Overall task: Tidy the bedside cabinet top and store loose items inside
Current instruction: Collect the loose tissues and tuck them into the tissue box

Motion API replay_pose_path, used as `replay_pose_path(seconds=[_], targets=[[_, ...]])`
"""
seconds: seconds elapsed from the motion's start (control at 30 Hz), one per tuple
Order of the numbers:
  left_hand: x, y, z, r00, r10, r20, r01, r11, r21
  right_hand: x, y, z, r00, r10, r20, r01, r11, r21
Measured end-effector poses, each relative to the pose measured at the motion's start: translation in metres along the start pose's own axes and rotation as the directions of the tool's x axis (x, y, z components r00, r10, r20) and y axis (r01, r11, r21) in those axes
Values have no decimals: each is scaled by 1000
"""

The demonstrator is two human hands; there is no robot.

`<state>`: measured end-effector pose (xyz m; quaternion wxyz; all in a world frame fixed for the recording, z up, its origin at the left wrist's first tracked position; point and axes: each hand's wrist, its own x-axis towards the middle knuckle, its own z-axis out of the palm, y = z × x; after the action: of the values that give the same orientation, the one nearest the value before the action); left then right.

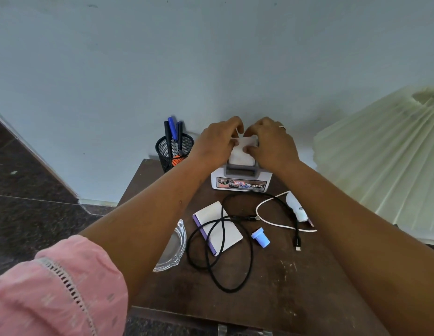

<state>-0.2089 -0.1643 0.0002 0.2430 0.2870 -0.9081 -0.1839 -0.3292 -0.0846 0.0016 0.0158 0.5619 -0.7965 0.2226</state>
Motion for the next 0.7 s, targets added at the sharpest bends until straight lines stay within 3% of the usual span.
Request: replay_pose_path(seconds=[0.13,0.3,0.37,0.47,0.57,0.63,0.7], targets=[[4,-1,-5,998,-25,55,28,998,-48,1,-4,4,999,19,31,-16,996,-88],[10,-2,-7,994,-31,105,24,998,64,2,0,3,992,29,-119,-34,999,-38],[10,-4,-5,996,-31,87,25,997,67,2,2,4,995,31,-90,-25,998,66],[8,-5,-4,999,-33,-2,33,999,21,4,2,1,990,88,-110,-40,923,383],[7,-1,-9,981,-179,-80,158,963,-220,6,0,-7,959,241,-151,-75,729,681],[5,5,-14,950,-309,-34,260,848,-462,7,-1,-9,952,293,-87,-112,600,792],[3,12,-17,925,-380,4,313,755,-577,6,-1,-9,963,267,-41,-122,565,816]])
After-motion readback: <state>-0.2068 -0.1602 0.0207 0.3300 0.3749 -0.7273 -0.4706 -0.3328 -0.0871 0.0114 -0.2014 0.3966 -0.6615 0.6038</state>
